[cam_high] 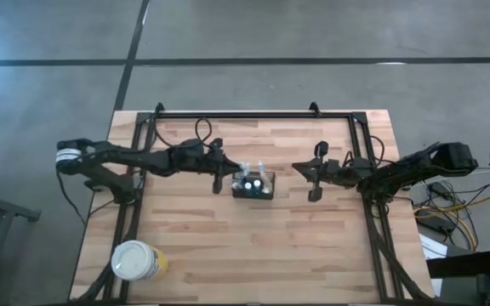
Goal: Pick & Place toothbrushing station
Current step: Put the blue toothbrush into the wire organizer
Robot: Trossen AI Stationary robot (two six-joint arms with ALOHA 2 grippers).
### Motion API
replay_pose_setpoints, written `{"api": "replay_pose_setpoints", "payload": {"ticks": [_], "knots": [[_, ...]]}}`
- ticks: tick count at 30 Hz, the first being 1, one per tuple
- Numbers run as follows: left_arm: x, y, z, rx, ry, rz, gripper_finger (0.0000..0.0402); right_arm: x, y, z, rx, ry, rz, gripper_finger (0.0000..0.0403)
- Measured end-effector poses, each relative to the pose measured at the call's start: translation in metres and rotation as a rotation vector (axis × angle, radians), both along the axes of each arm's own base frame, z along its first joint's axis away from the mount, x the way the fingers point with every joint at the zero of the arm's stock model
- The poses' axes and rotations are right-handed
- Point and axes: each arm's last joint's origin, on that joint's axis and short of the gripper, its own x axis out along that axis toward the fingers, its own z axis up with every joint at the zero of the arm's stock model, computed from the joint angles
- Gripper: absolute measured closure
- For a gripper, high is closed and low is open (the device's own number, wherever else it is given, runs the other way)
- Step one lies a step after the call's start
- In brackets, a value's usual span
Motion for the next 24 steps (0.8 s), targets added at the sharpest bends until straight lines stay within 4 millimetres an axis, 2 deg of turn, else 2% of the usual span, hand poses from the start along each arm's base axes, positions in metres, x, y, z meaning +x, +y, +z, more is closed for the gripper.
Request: {"api": "replay_pose_setpoints", "payload": {"ticks": [14, 24], "knots": [[0.011, 0.002, -0.023, -0.024, 0.061, 0.005, 0.0385, 0.000, 0.000, 0.000, 0.000, 0.000, 0.000, 0.0394], [0.007, 0.001, -0.033, -0.036, 0.093, 0.006, 0.0385, 0.000, 0.000, 0.001, 0.000, -0.003, 0.000, 0.0394]]}}
